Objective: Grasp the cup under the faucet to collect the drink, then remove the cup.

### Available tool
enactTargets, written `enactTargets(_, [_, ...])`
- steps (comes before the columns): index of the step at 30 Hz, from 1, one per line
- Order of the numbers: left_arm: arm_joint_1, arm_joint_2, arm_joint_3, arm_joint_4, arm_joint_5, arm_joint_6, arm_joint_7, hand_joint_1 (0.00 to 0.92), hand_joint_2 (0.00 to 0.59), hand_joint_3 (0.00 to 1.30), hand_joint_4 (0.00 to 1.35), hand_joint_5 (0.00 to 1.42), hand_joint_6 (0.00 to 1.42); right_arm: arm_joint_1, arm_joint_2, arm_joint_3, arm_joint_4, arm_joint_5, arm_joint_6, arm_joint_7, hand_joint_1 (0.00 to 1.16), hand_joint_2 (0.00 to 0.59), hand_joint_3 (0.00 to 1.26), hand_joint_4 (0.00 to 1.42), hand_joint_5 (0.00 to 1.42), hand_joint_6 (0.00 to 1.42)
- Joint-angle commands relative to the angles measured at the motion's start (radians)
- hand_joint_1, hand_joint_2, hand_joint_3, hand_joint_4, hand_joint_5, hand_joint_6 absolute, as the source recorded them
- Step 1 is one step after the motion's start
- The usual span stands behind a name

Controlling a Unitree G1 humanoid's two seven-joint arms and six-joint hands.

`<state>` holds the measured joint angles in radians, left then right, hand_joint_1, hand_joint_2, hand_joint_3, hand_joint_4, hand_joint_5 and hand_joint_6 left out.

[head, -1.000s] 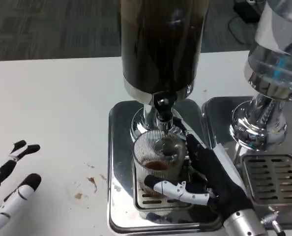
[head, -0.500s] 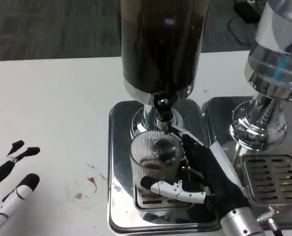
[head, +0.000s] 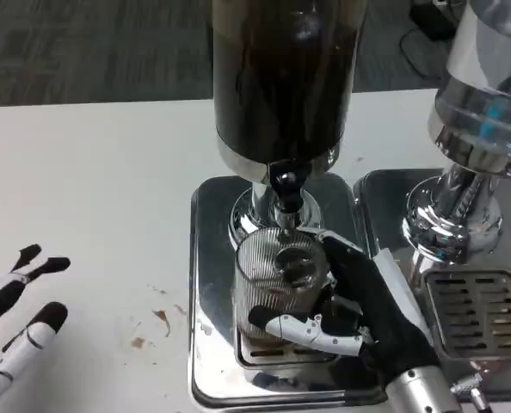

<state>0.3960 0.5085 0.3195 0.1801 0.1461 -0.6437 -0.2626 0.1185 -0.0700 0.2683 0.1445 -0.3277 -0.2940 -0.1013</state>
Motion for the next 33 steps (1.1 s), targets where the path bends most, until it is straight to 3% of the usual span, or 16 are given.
enactTargets(1, [-0.009, 0.015, -0.010, 0.012, -0.015, -0.003, 0.002, 0.000, 0.233, 0.22, 0.00, 0.02, 0.00, 0.014, 0.001, -0.012, -0.005, -0.008, -0.009, -0.025, 0.95, 0.156, 0.41, 0.52, 0.72, 0.89])
enactTargets(9, [-0.030, 0.018, -0.033, 0.032, -0.019, -0.008, 0.001, 0.000, 0.233, 0.22, 0.00, 0.02, 0.00, 0.024, 0.000, -0.022, -0.021, -0.022, -0.008, -0.047, 0.97, 0.149, 0.46, 0.54, 0.77, 0.98])
enactTargets(13, [-0.037, 0.018, -0.041, 0.037, -0.020, -0.010, -0.001, 0.000, 0.233, 0.22, 0.00, 0.02, 0.00, 0.042, -0.010, -0.039, -0.076, -0.029, 0.005, -0.046, 0.98, 0.147, 0.48, 0.56, 0.80, 1.02])
enactTargets(20, [-0.071, 0.030, -0.077, 0.064, -0.029, -0.023, -0.023, 0.000, 0.233, 0.22, 0.00, 0.02, 0.00, 0.136, -0.067, -0.065, -0.228, -0.017, 0.054, 0.025, 0.99, 0.134, 0.51, 0.59, 0.86, 1.10])
enactTargets(28, [-0.125, 0.060, -0.104, 0.106, -0.045, -0.040, -0.050, 0.000, 0.232, 0.22, 0.00, 0.02, 0.00, 0.225, -0.075, -0.083, -0.373, -0.005, 0.097, 0.069, 0.99, 0.121, 0.57, 0.63, 0.90, 1.16])
enactTargets(33, [-0.135, 0.074, -0.104, 0.111, -0.053, -0.042, -0.059, 0.000, 0.230, 0.22, 0.00, 0.02, 0.00, 0.239, -0.078, -0.095, -0.414, 0.001, 0.107, 0.081, 0.99, 0.117, 0.58, 0.65, 0.91, 1.19])
